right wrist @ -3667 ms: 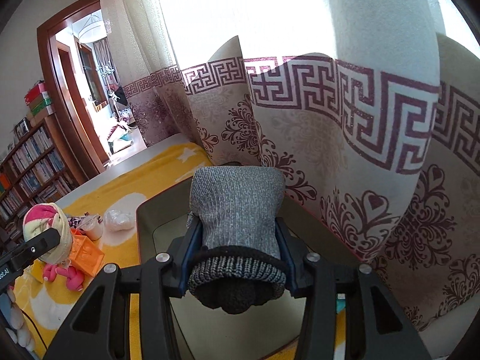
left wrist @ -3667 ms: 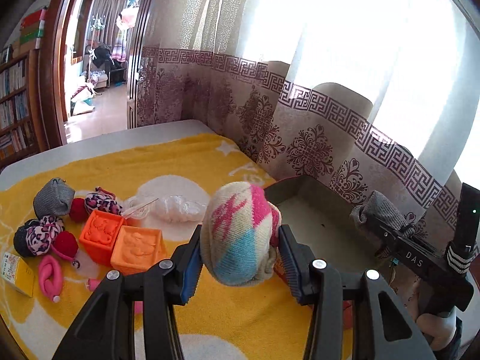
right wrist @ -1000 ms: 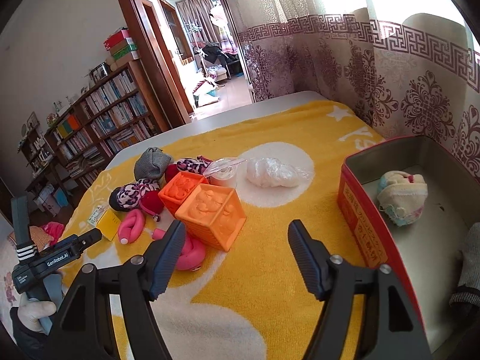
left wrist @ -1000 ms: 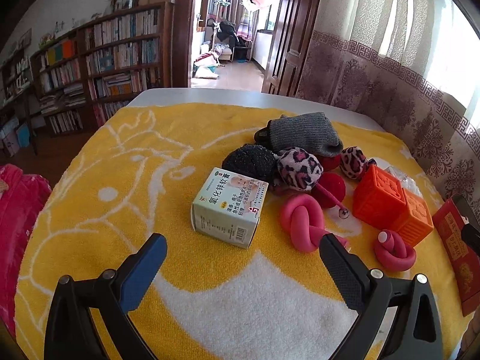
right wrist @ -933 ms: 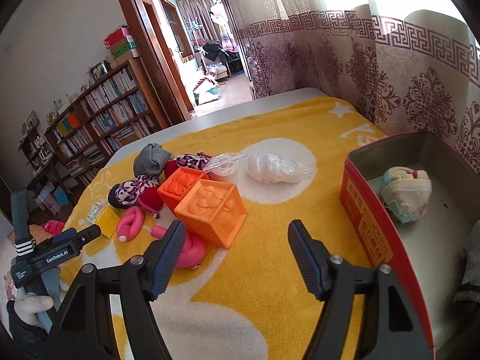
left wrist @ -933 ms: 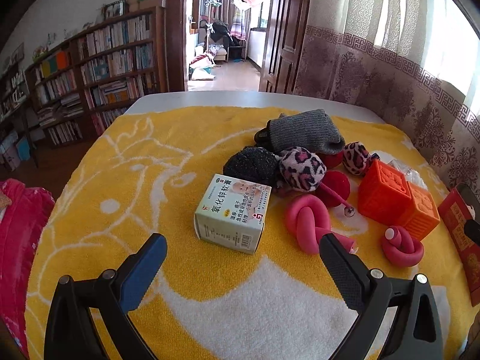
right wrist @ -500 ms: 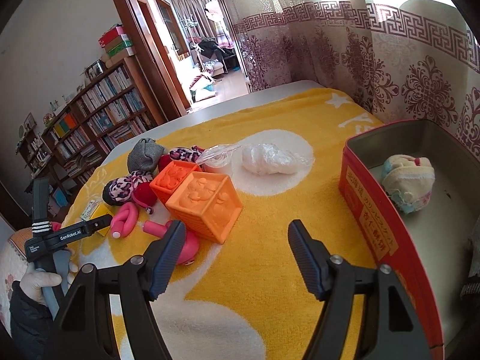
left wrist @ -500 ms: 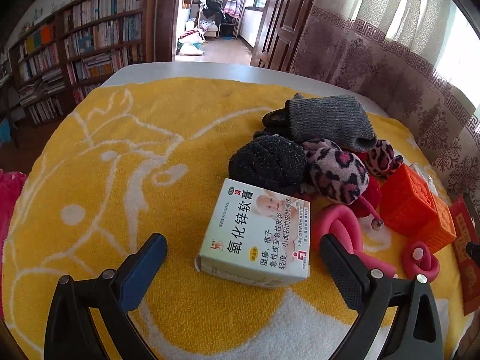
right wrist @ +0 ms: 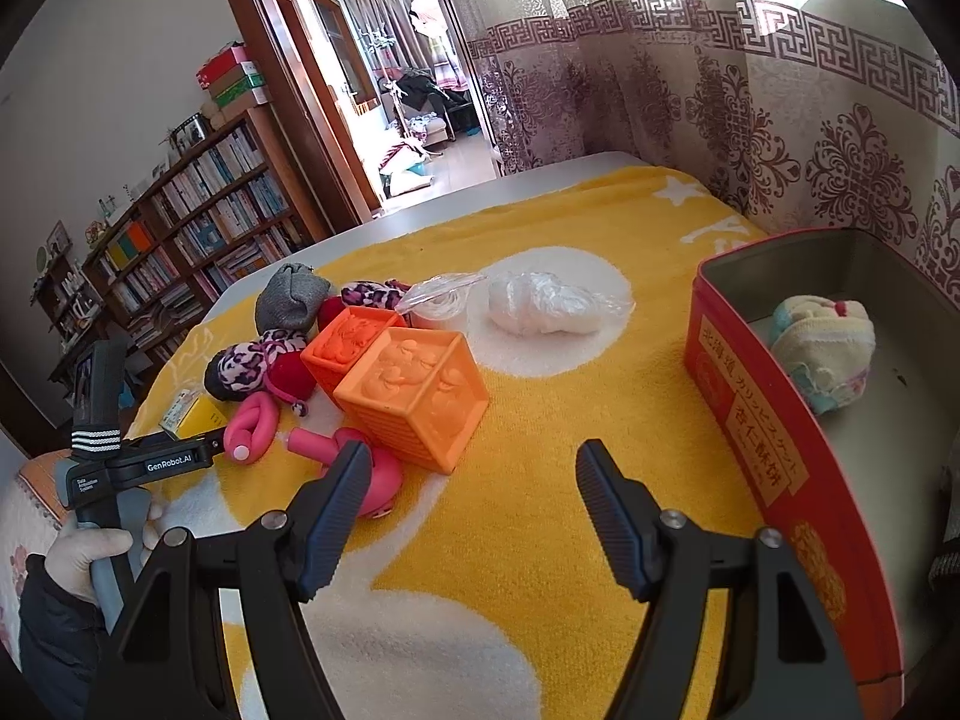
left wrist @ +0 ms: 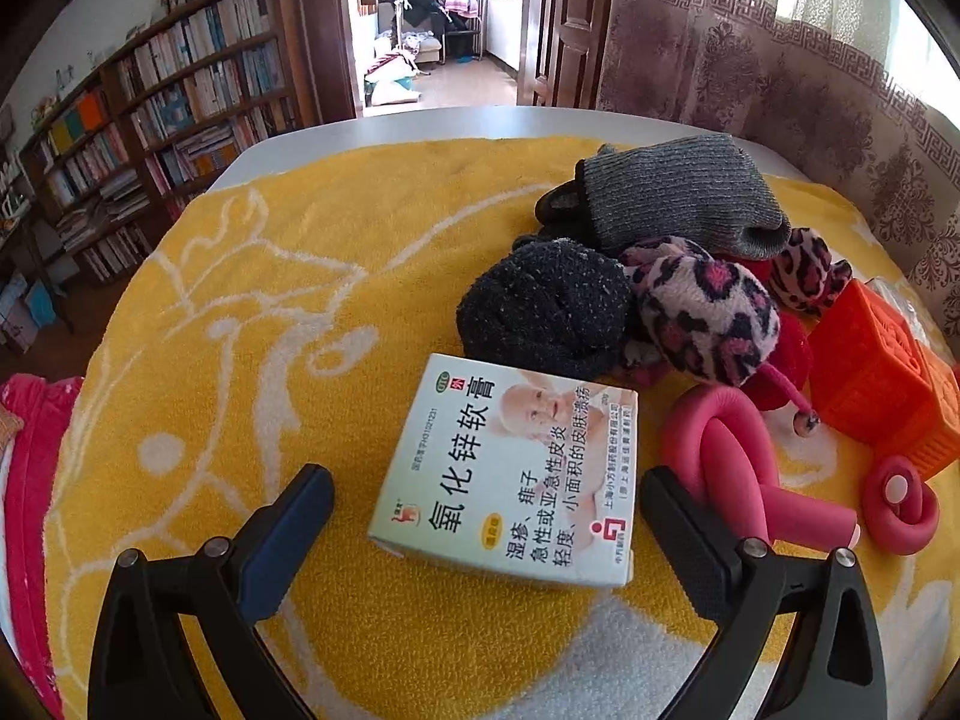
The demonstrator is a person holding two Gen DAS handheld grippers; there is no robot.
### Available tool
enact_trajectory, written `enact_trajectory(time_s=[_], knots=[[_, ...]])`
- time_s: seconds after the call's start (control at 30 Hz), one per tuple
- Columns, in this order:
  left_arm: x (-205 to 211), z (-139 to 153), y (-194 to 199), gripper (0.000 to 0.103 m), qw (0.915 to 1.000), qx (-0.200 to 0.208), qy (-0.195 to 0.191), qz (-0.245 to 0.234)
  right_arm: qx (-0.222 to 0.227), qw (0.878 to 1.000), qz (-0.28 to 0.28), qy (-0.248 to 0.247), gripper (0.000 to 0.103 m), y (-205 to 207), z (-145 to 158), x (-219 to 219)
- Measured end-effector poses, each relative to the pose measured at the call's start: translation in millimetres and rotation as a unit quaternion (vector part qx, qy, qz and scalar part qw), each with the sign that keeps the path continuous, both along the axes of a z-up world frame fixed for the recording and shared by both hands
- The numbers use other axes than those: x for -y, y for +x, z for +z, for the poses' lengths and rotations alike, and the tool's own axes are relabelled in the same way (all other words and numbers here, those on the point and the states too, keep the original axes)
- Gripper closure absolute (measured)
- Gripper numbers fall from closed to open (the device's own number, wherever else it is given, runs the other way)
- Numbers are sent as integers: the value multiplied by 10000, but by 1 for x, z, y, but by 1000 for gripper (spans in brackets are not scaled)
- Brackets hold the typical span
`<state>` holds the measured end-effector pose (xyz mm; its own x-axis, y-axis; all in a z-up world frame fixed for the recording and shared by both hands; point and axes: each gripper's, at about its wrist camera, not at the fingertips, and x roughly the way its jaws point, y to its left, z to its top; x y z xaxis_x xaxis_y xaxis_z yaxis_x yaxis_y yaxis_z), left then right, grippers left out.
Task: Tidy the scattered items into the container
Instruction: 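Grasp the white ointment box with the left tool, then grasp the large orange block with the right tool while the left holds the ointment box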
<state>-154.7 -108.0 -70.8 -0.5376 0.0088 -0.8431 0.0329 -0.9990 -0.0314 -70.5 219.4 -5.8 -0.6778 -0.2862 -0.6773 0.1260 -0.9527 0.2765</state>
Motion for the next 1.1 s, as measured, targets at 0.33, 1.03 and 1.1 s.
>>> enact_trajectory(time_s=[0.33,1.03,1.1], knots=[[4,11,10,51,9985,-398,328,-166,-2,9999,129,80,28,-5,11,14],[-3,62,56,51,9872,-1317,815,-379,703,9963,18,494,24,-74,-15,62],[-8,61,57,51,9868,-1317,836,-432,782,9952,1,592,24,-78,-20,65]])
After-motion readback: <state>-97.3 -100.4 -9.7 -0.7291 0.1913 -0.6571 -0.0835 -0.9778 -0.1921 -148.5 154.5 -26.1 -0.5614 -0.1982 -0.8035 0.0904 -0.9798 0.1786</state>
